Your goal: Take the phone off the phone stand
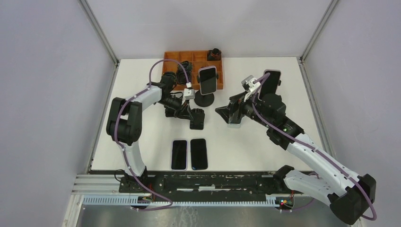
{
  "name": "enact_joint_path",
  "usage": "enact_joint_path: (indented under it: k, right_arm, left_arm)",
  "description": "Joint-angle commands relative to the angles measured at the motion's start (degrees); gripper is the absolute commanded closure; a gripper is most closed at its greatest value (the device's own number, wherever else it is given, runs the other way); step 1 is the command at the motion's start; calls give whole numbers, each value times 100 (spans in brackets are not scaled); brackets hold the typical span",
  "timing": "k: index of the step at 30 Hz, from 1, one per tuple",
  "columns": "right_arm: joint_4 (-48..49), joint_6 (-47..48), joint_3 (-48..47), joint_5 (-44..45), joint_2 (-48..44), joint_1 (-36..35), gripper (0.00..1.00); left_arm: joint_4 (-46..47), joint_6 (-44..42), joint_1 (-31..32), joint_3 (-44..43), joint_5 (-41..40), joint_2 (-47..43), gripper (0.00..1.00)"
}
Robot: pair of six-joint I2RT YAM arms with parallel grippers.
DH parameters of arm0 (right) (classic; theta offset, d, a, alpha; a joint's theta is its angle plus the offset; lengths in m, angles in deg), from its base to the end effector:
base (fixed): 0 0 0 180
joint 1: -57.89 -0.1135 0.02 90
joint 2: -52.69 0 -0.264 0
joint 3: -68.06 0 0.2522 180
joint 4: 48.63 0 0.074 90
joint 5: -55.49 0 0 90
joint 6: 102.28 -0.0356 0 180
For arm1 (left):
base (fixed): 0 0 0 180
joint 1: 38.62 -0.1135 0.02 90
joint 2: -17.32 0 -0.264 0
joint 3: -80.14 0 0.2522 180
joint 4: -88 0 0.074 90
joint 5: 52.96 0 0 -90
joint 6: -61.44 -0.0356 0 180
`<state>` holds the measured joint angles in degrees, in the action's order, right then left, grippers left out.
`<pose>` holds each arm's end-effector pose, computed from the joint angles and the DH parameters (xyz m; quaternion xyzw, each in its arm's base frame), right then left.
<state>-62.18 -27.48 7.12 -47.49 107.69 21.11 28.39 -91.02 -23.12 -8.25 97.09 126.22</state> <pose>0.1771 0.1424 0.3415 -0.2131 0.7205 0.3632 0.5510 0.3362 -0.1253 0.1845 0.5761 0.6434 -0.4275 0.2670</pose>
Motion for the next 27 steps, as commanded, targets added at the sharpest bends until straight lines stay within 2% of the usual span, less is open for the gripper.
enact_joint_path:
  k: [1,7,8,9,10,12,15,17,22,23,26,27]
  right_arm:
    - [166,-168,-326,-43,46,179,2]
    - [36,-23,-766,-114,527,363,2]
    - [33,42,-844,-130,629,391,2]
    - [26,110,-945,-130,731,422,2]
    - [7,189,-1056,-162,871,445,2]
    - [-3,311,-1274,-255,1163,523,2]
    - [-3,534,-1642,-345,1577,659,2]
    - [-4,718,-1913,-495,1829,773,2]
    - [-99,1136,-2498,-986,2442,1006,2]
    - [19,1257,-2479,-1095,2489,1013,2]
    - [153,1476,-2623,-1453,2732,1117,2]
    - [73,1618,-2746,-1559,2855,1165,2]
  left_arm:
    - [124,-326,18,-177,118,118,69]
    - [-16,-115,2,-229,93,-209,34]
    - [-109,-139,-12,-265,80,-315,23]
    - [-264,-194,-19,-319,73,-430,4]
    - [-596,-307,-40,-388,86,-560,1]
    - [-1246,-743,-123,-552,250,-755,0]
    - [-2819,-1880,-280,-933,503,-914,0]
    - [-3624,-2256,-349,-1181,475,-968,0]
    - [-3756,-2037,-606,-1073,243,-1712,0]
    - [-3546,-1724,-625,-1027,164,-1921,0]
    - [-2419,268,-620,-1121,-263,-2476,0]
    - [-2283,539,-619,-1214,-393,-2587,0]
